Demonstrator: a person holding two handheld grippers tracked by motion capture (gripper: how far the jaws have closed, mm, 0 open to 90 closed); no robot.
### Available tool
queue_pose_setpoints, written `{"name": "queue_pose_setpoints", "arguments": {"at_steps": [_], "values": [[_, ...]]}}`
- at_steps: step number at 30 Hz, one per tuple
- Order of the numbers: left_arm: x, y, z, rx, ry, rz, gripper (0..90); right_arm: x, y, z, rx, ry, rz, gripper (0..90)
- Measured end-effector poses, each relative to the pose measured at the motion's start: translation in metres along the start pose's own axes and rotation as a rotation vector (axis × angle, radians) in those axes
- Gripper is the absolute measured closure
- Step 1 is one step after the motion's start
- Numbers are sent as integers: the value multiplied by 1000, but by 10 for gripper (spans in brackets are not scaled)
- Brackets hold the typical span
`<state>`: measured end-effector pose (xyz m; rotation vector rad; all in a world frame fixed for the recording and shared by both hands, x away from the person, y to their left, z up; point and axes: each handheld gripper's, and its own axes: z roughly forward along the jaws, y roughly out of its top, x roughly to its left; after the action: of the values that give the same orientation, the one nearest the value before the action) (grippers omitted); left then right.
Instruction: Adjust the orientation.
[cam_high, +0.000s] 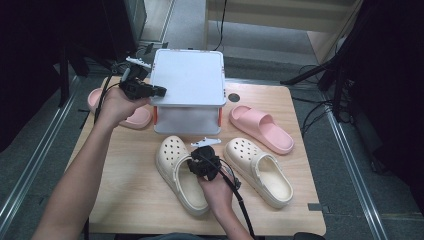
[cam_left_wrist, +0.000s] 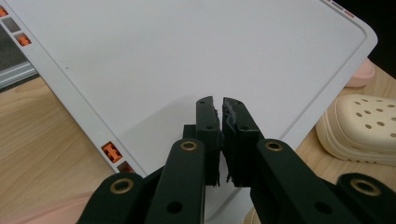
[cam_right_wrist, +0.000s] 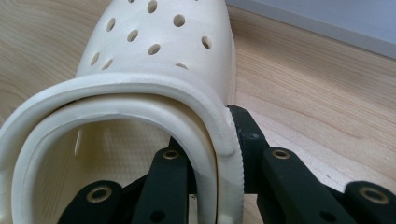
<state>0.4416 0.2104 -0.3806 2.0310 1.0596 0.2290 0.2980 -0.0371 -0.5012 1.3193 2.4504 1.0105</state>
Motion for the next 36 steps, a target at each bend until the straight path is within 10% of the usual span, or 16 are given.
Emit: {"name": "queue_pose_setpoints", "arguments": {"at_steps": [17, 36], "values": [[2, -1, 0, -6, -12, -8, 850, -5, 22, -8, -5, 37, 28, 799], [3, -1, -1, -3, -21, -10, 852, -27, 90, 43, -52, -112, 132, 793]]}}
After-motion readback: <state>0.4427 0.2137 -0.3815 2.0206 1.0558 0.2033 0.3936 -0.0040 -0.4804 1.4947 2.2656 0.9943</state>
